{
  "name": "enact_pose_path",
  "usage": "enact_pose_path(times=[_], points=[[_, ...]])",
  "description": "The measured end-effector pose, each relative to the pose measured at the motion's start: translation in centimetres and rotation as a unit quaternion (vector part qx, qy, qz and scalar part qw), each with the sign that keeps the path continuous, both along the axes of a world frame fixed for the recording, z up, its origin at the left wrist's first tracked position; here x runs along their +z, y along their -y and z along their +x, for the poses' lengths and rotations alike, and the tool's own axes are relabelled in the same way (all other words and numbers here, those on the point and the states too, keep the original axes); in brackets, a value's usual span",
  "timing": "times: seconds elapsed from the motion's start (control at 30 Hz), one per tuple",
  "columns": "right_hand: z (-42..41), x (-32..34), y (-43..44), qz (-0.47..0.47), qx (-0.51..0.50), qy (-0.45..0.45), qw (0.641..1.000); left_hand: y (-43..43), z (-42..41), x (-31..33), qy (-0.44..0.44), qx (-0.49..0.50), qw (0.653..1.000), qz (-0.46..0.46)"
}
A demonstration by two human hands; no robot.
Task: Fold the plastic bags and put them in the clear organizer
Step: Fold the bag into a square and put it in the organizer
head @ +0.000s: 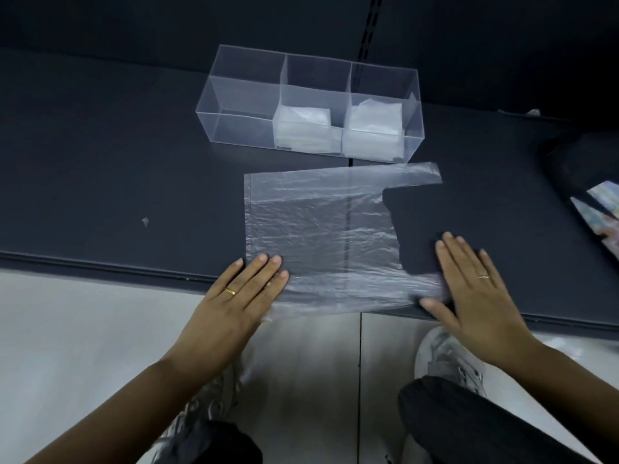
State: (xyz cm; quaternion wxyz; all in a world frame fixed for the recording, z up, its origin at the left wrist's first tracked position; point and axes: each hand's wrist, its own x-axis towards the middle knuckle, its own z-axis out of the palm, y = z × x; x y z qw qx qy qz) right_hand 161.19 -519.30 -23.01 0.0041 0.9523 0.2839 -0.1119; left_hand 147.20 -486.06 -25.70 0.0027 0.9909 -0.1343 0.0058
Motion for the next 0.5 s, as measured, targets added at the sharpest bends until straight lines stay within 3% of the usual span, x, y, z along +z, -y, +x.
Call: enact_pose_path(times=[0.07,0.23,0.4,0.5], points=[[-0.8,0.8,-1.6,0.034,0.018,-0.017,0.999,0.0,0.0,0.9,-0.008,-0.005,1.0,-0.014],[-4.8,0.9,-9.1,0.147,0.208,0.008,0.967,0.9,0.1,3.9,0.001,-0.025,0.989,-0.148],[-3.0,1.0,-6.5,0.262,0.099,0.077,0.957,-0.2,-0.3,6.8,-0.051,0.142,0.914,-0.377],[-1.5,2.3,-2.7,0.236,0.043,0.007,0.971,-2.1,-0.6,8.0,-0.081,0.242,0.85,-0.462]])
